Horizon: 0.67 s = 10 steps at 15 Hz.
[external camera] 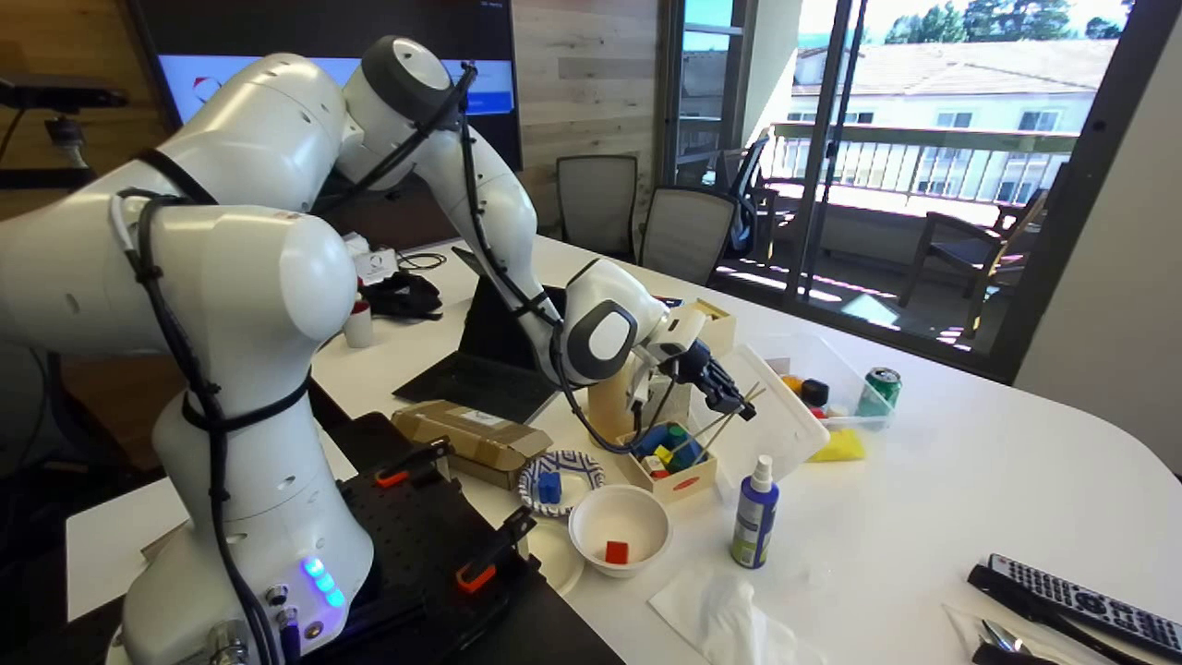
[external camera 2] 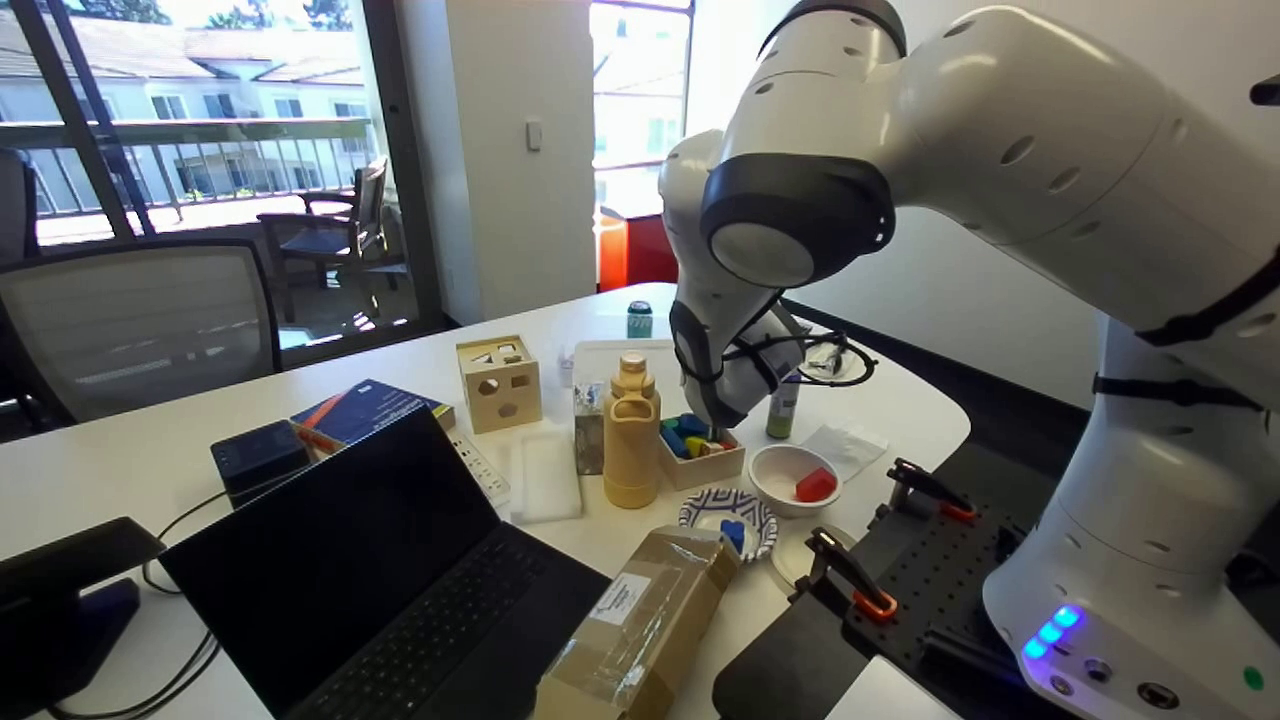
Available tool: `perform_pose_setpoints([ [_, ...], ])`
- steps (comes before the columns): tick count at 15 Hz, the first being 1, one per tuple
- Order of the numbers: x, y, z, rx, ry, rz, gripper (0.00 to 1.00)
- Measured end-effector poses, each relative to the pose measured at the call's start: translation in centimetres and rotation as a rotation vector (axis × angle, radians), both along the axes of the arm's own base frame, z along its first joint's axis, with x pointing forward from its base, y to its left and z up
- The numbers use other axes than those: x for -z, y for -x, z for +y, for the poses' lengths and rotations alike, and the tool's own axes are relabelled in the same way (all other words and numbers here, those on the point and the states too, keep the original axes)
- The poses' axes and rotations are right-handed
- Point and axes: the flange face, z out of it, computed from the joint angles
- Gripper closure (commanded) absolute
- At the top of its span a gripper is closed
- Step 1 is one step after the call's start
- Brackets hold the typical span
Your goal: Use the chopsticks to stir the blocks in the wooden box.
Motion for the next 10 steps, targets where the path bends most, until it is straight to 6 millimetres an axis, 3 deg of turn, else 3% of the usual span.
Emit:
perform_pose_setpoints([
  [3,0.7,0.3,0.0,-0.01,0.013,0.019,0.97],
  [10,1.3,-0.1,2.5,-0.077,0.001,0.05,0.97],
])
